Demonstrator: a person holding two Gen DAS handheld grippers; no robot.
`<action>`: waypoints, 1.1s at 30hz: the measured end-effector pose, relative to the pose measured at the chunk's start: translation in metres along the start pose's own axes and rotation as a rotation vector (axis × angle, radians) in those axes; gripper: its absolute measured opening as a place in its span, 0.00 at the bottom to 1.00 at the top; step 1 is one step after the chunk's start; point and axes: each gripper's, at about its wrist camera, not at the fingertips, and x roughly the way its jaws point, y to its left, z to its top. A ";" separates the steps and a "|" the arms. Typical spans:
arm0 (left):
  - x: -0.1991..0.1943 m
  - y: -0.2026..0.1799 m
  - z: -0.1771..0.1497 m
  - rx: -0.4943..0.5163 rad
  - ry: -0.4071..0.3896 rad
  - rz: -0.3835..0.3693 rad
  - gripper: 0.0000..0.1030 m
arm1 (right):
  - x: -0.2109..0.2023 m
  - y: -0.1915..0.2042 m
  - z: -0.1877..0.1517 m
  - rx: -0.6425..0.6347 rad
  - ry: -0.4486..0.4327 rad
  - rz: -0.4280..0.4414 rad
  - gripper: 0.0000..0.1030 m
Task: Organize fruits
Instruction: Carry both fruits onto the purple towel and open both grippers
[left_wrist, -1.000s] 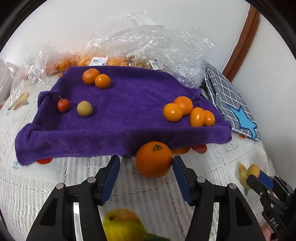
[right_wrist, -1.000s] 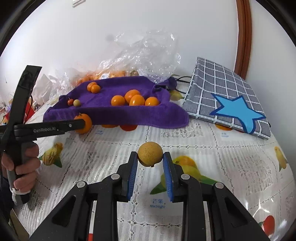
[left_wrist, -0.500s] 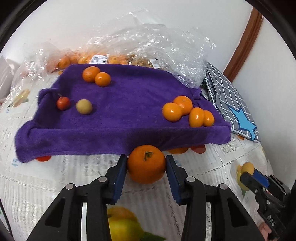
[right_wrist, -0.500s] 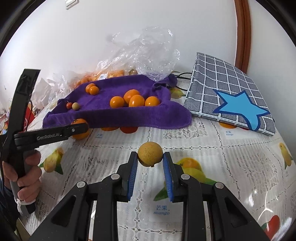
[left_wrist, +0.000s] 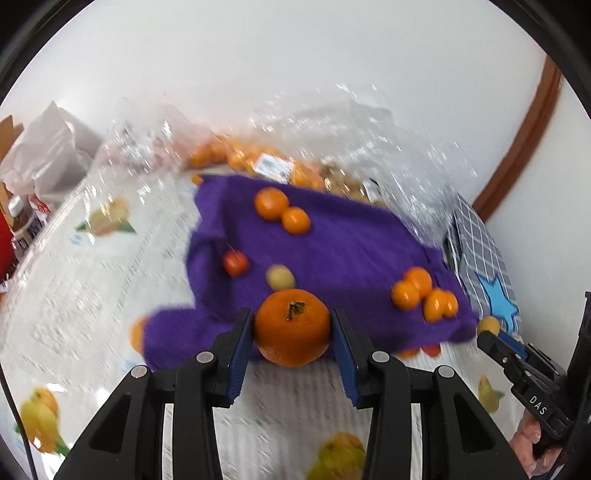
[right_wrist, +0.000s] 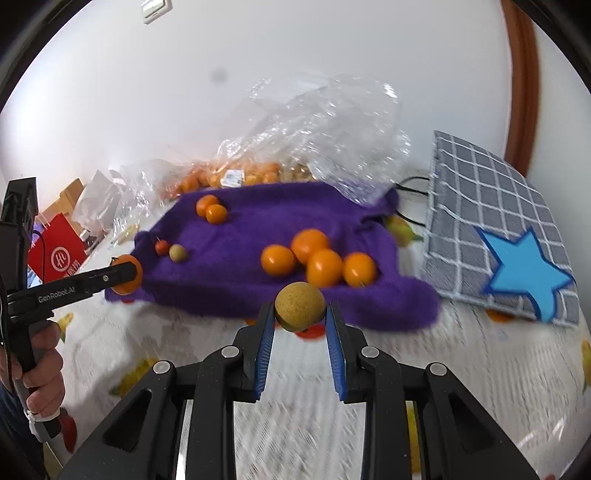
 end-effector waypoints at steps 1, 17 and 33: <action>0.000 0.003 0.007 -0.001 -0.008 0.011 0.39 | 0.003 0.002 0.005 0.000 0.001 0.008 0.27; 0.054 0.012 0.064 0.006 -0.013 0.033 0.39 | 0.075 0.024 0.040 -0.018 0.117 0.055 0.27; 0.102 0.014 0.063 0.011 0.069 0.035 0.39 | 0.109 0.062 0.038 -0.116 0.179 0.127 0.27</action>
